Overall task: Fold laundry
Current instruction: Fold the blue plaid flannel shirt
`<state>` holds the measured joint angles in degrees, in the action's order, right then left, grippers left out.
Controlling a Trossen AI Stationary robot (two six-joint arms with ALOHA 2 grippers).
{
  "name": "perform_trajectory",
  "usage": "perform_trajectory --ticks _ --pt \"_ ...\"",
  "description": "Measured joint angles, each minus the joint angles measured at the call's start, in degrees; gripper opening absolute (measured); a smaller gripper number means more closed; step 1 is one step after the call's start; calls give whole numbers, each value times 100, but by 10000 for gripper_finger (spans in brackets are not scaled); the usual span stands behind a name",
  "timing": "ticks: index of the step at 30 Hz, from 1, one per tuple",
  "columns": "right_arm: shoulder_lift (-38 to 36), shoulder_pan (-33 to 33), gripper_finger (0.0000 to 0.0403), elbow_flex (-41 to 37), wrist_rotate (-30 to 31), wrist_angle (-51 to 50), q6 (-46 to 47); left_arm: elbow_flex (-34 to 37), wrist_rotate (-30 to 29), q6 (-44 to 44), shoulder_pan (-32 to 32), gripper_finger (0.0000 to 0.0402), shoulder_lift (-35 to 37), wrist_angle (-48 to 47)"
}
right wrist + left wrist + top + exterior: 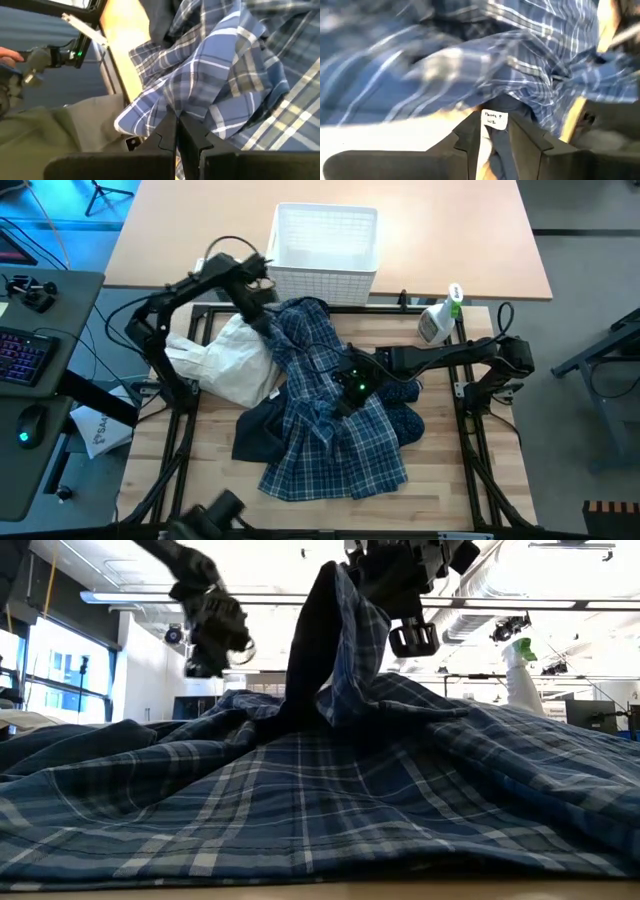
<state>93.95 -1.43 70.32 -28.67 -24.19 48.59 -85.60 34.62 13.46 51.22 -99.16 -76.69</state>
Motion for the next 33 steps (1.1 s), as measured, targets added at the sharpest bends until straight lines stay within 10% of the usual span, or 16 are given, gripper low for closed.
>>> perform_trajectory --ticks 22,33 --pt "0 -17 0 0 322 371 -213 3048 728 -3167 2240 70 759 3917" --pt "2 -9 0 0 313 395 -196 3505 1013 -4144 2230 183 384 5359"
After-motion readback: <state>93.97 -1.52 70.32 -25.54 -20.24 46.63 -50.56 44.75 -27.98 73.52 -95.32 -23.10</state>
